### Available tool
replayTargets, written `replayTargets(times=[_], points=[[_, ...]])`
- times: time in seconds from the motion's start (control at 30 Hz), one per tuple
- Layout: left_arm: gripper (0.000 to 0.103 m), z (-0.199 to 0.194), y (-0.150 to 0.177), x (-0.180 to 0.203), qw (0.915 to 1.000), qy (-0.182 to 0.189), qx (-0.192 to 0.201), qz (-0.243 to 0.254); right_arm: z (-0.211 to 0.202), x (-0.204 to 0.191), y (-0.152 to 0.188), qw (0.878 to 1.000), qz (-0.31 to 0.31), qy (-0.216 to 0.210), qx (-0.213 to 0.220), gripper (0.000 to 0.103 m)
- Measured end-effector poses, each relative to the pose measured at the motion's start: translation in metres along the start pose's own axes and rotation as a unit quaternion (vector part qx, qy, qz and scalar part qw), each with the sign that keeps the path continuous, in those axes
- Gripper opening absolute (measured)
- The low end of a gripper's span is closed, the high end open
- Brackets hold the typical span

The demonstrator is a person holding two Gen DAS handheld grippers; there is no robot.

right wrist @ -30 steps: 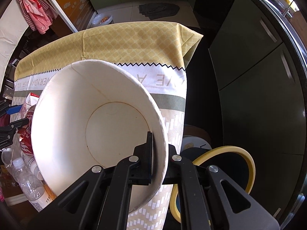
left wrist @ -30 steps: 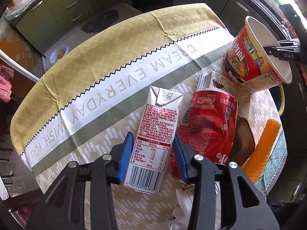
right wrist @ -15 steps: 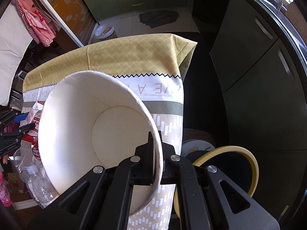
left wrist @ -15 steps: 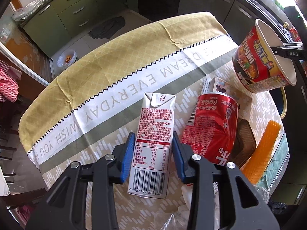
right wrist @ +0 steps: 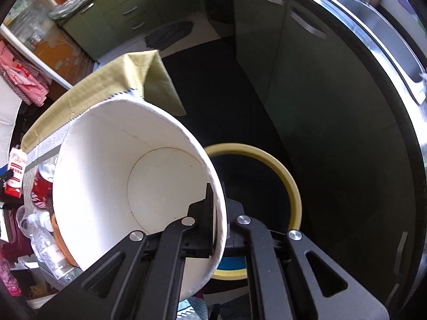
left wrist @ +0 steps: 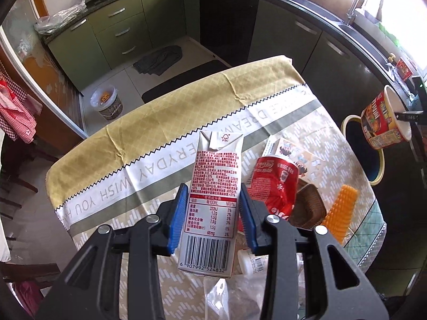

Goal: Collect trash
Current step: 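Carry the paper bucket into the bin with the right gripper while the left gripper grasps the white juice carton, then drop the white juice carton into the bin with the left gripper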

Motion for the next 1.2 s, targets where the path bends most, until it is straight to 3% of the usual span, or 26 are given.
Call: replayTargets(times=[0.13, 0.37, 0.47, 0.67, 0.9, 1.2], points=[[0.036, -0.015, -0.002, 0.027, 0.9997, 0.016, 0.010, 0.013, 0.043, 0.035, 0.012, 0.999, 0.025, -0.005, -0.029, 0.003], [0.036, -0.030, -0.001, 0.097, 0.9971, 0.050, 0.014, 0.057, 0.108, 0.044, 0.001, 0.998, 0.030, -0.029, -0.057, 0.005], [0.036, -0.033, -0.001, 0.131, 0.9944, 0.062, 0.011, 0.084, 0.119, 0.057, -0.004, 0.998, 0.039, -0.012, -0.054, 0.008], [0.036, -0.033, -0.006, 0.199, 0.9868, 0.072, 0.004, 0.145, 0.081, 0.066, 0.008, 0.999, 0.044, -0.031, -0.006, 0.010], [0.036, -0.013, -0.017, 0.291, 0.9730, 0.092, -0.018, 0.211, 0.022, 0.069, 0.064, 0.996, 0.016, -0.070, 0.046, 0.010], [0.036, 0.044, -0.047, 0.409, 0.9568, 0.096, -0.052, 0.269, 0.011, 0.100, 0.137, 0.996, 0.012, -0.071, 0.053, 0.010]])
Point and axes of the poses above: each gripper's, at about its wrist camera, not at the fingertips, and z roughly the way its jaws point, x to its right, y to its underside, the point moved 9 cm from there along z, roughly the way its jaws point, and after that the axes turned 13 degrees about -x, right-handed, at the moved point
